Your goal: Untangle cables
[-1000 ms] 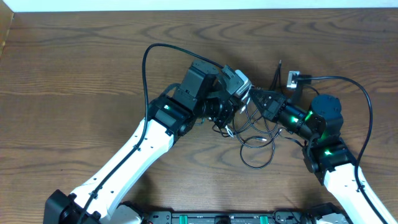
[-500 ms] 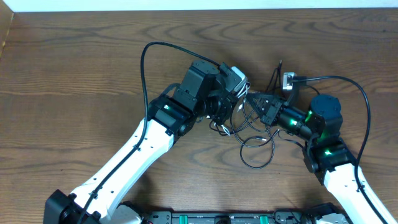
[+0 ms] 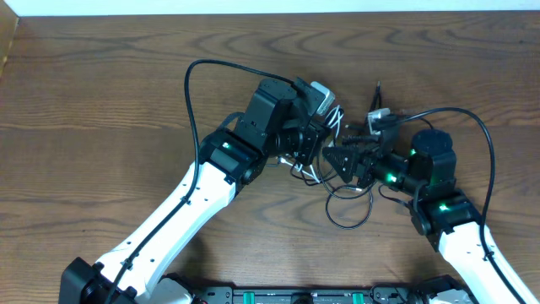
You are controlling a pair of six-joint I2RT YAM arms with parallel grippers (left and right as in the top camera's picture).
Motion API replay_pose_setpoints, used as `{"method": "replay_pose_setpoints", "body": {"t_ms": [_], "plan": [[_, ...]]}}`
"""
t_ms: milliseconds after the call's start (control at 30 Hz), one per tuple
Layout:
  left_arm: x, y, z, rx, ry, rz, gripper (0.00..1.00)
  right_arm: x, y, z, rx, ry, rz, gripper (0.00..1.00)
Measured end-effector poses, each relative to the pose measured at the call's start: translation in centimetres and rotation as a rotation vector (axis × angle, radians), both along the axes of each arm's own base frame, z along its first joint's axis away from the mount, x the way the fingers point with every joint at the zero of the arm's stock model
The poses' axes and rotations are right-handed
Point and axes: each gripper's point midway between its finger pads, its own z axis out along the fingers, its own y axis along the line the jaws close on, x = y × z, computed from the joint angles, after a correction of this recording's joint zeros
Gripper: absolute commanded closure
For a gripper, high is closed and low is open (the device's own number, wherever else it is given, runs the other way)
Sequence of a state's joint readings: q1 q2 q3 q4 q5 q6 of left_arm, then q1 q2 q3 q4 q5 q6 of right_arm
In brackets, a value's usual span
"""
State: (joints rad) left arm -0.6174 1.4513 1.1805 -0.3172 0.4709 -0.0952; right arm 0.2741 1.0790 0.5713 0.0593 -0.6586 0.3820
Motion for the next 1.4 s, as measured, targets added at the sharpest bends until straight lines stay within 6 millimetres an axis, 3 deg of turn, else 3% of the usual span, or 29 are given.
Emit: {"method": "replay_pose_setpoints", "body": {"t_ms": [167, 633, 767, 1067, 1400], "plan": [[-0.5, -0.5, 0.4, -0.059, 0.073, 0.015, 0.92, 0.0, 0.1, 0.0, -0.077, -0.117, 0.05, 0.54], [-1.5, -1.3, 1.0, -0.172, 0.283, 0.079, 0.92, 1.6, -1.1, 0.2, -0.167, -0.219, -0.019, 0.57], [-1.4, -1.4, 1.3, -0.209, 0.338, 0.12, 0.92, 1.7, -1.0, 0.5, -0.167, -0.235, -0.02, 0.64], [-0.6, -2.1, 2.8, -0.322, 0.429, 0.202, 0.92, 1.4, -0.5, 0.9, -0.145, -0.251, 0.013, 0.68], [-0.7, -2.2, 3.1, -0.376, 0.544, 0.264, 0.92, 1.1, 0.3, 2.6, -0.099, -0.32, 0.06, 0.71]]}}
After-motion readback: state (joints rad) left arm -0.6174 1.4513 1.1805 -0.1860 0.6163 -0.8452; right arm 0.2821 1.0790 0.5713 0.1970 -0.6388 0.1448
